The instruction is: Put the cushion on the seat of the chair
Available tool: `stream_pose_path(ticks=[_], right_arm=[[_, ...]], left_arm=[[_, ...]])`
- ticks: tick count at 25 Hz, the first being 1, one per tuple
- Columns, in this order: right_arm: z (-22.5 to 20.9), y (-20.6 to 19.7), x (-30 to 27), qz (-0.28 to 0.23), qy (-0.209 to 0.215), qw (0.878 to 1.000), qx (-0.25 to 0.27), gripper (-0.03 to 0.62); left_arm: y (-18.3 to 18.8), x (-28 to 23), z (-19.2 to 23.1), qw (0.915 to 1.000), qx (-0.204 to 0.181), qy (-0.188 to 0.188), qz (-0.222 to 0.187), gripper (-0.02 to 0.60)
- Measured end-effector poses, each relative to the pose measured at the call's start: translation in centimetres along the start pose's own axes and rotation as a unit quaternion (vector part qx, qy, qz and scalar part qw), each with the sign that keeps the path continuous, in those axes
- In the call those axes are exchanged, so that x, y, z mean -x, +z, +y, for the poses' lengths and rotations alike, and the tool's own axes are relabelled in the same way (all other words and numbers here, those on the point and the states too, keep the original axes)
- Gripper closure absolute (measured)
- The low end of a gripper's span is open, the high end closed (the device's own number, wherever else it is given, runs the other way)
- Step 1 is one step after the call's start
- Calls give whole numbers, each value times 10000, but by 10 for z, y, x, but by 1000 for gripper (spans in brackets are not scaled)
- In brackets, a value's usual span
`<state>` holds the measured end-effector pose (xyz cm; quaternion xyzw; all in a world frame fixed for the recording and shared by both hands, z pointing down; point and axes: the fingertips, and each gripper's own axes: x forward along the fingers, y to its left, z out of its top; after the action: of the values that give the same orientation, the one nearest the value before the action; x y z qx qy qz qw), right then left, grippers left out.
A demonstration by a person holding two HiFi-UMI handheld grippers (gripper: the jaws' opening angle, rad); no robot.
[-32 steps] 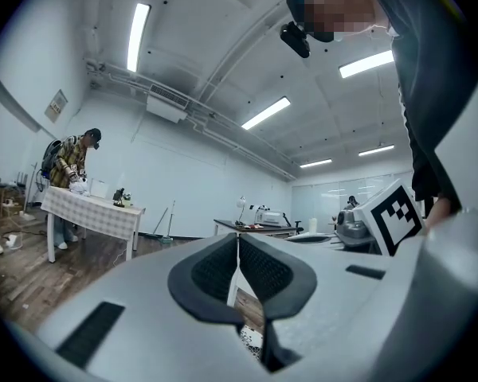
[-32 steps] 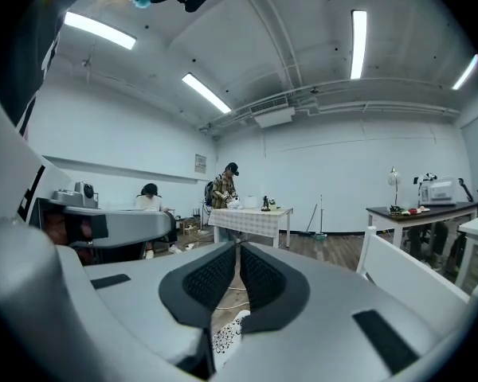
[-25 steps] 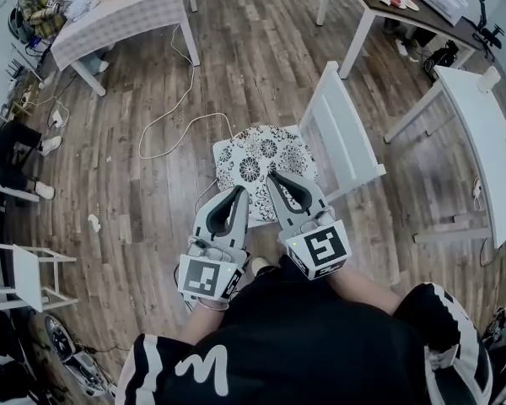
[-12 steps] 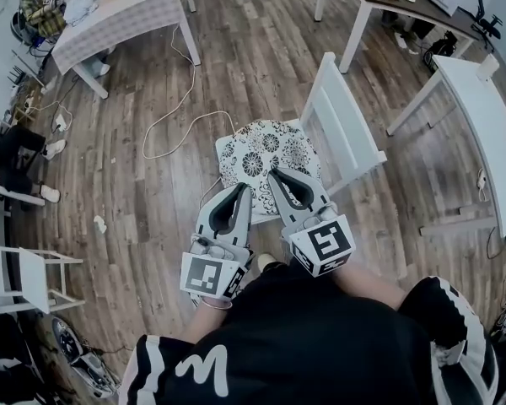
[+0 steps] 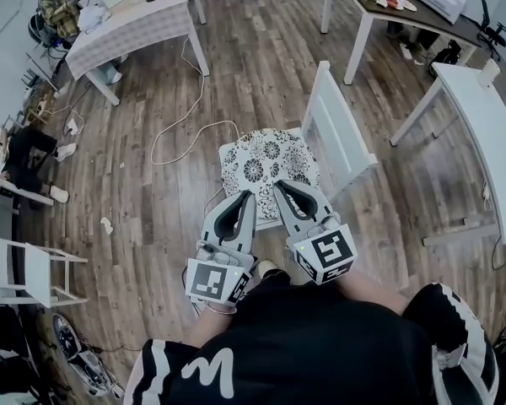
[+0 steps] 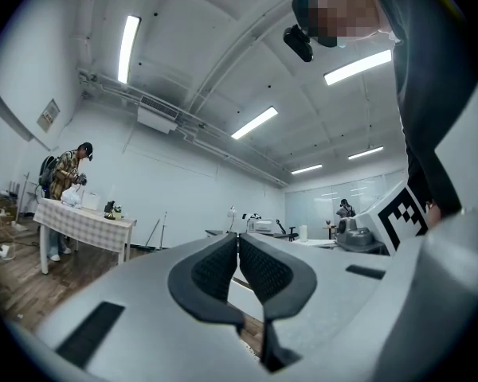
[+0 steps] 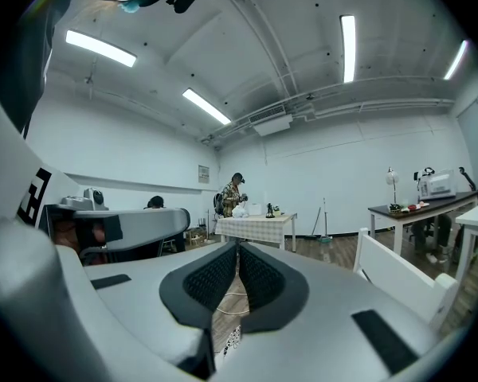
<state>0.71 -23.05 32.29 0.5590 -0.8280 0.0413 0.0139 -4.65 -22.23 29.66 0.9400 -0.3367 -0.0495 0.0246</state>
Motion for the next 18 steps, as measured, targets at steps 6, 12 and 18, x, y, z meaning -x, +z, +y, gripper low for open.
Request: stream_pose_path(ticks=[6,12,18], right_arm=[[-3,0,42,-34,61,9999,94,566],[-11,-6,91,-3,110,9999,26,566],[-9,-10,136,30,204,9998,29,566]], left_arm=[[-6,10,-42,10000,20,54,59,568],[-9,14,-97,10000,-1,-24,82,568],[-16,28,-145,9999,56,-44,128,568]])
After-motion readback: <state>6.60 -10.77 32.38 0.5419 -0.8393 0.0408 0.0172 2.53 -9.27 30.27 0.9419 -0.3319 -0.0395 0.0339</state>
